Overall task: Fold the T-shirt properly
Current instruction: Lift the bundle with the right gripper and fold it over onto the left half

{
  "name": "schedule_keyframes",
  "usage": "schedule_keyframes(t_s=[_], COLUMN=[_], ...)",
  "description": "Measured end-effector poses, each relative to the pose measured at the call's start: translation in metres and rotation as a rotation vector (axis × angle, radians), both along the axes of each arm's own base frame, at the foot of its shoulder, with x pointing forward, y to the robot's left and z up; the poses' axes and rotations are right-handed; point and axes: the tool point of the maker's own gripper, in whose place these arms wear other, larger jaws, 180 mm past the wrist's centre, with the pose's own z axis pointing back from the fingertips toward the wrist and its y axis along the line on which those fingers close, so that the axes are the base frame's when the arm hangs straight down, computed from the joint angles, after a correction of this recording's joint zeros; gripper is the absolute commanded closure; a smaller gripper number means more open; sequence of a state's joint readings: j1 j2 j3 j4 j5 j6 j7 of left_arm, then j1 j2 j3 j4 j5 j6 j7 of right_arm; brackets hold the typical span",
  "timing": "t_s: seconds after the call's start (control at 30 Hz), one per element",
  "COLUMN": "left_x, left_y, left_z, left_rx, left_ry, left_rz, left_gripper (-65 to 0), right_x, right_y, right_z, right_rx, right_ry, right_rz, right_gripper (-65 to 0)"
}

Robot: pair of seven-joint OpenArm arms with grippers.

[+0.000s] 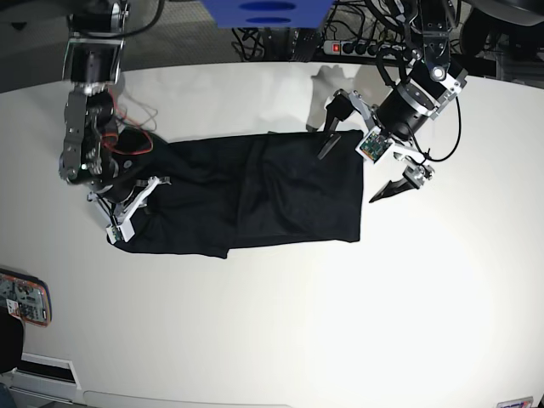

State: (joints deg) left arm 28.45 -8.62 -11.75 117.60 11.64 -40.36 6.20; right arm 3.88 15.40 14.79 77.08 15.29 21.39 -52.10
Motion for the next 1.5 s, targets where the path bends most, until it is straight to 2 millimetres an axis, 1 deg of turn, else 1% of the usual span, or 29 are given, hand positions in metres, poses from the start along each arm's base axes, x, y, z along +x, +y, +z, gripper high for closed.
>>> schedule_keyframes(t_s=[0.07,0.13,0.2,0.27,0.33,0.37,0.4,0.47,0.53,0.57,0.63,0.7,0.87,0.9,0.93,1.1,1.17,1.3,1.33,1.43,1.47,1.5], left_x=[0.000,0.000,0.000,0.000,0.000,0.000,0.000,0.000,0.000,0.000,0.000,0.000,0.000,0.000,0.000,0.000,0.000,0.000,0.000,0.000,0.000,0.000], left_y=[0.000,0.001,0.001,0.001,0.001,0.001,0.001,0.001,0.000,0.000,0.000,0.000,-0.001,0.000,0.000,0.000,-0.001,0.000,0.000,-0.001,-0.001,-0.001], left_z=[0.000,0.000,0.000,0.000,0.000,0.000,0.000,0.000,0.000,0.000,0.000,0.000,0.000,0.000,0.000,0.001,0.000,0.000,0.000,0.000,0.000,0.000], left_rx=[0.000,0.001,0.000,0.000,0.001,0.000,0.001,0.000,0.000,-0.001,-0.001,0.000,-0.001,-0.001,-0.001,-0.001,-0.001,0.000,0.000,-0.001,-0.002,-0.001], left_ry=[0.000,0.000,0.000,-0.001,-0.001,-0.001,0.000,-0.001,0.000,0.000,-0.001,0.000,0.000,-0.001,-0.001,-0.002,-0.001,0.000,0.000,0.000,-0.001,-0.001], left_rz=[0.001,0.002,0.002,0.003,0.003,0.003,0.002,0.002,-0.001,-0.001,0.000,0.000,-0.001,0.000,-0.001,-0.001,-0.001,0.000,0.001,-0.001,-0.002,-0.001], left_gripper=[-65.0,-65.0,-65.0,-65.0,-65.0,-65.0,-65.0,-65.0,-65.0,-65.0,-65.0,-65.0,-65.0,-65.0,-65.0,-65.0,-65.0,-65.0,-65.0,-65.0,-65.0,-65.0], right_x=[0.019,0.027,0.023,0.010,0.006,0.010,0.015,0.026,0.032,0.032,0.032,0.033,0.045,0.044,0.043,0.034,0.027,-0.008,-0.013,-0.019,-0.022,-0.024], right_y=[-0.007,-0.018,-0.033,-0.049,-0.060,-0.060,-0.056,-0.041,-0.019,-0.013,-0.007,0.006,0.069,0.084,0.094,0.144,0.162,0.182,0.188,0.209,0.215,0.219], right_z=[0.012,0.017,0.010,0.000,0.003,0.009,0.016,0.030,0.039,0.043,0.051,0.061,0.103,0.108,0.112,0.111,0.108,0.076,0.072,0.071,0.069,0.062], right_rx=[-0.056,-0.132,-0.246,-0.356,-0.457,-0.496,-0.523,-0.537,-0.541,-0.551,-0.587,-0.624,-0.641,-0.631,-0.637,-0.621,-0.595,-0.579,-0.569,-0.523,-0.498,-0.483], right_ry=[-0.041,-0.060,-0.029,0.028,0.039,0.026,0.001,-0.052,-0.095,-0.107,-0.107,-0.123,-0.261,-0.279,-0.282,-0.293,-0.310,-0.240,-0.239,-0.286,-0.295,-0.287], right_rz=[0.005,0.011,0.021,0.034,0.047,0.049,0.050,0.048,0.075,0.077,0.057,0.082,0.173,0.198,0.214,0.317,0.360,0.454,0.476,0.512,0.502,0.495], right_gripper=[0.0,0.0,0.0,0.0,0.0,0.0,0.0,0.0,0.0,0.0,0.0,0.0,0.0,0.0,0.0,0.0,0.0,0.0,0.0,0.0,0.0,0.0])
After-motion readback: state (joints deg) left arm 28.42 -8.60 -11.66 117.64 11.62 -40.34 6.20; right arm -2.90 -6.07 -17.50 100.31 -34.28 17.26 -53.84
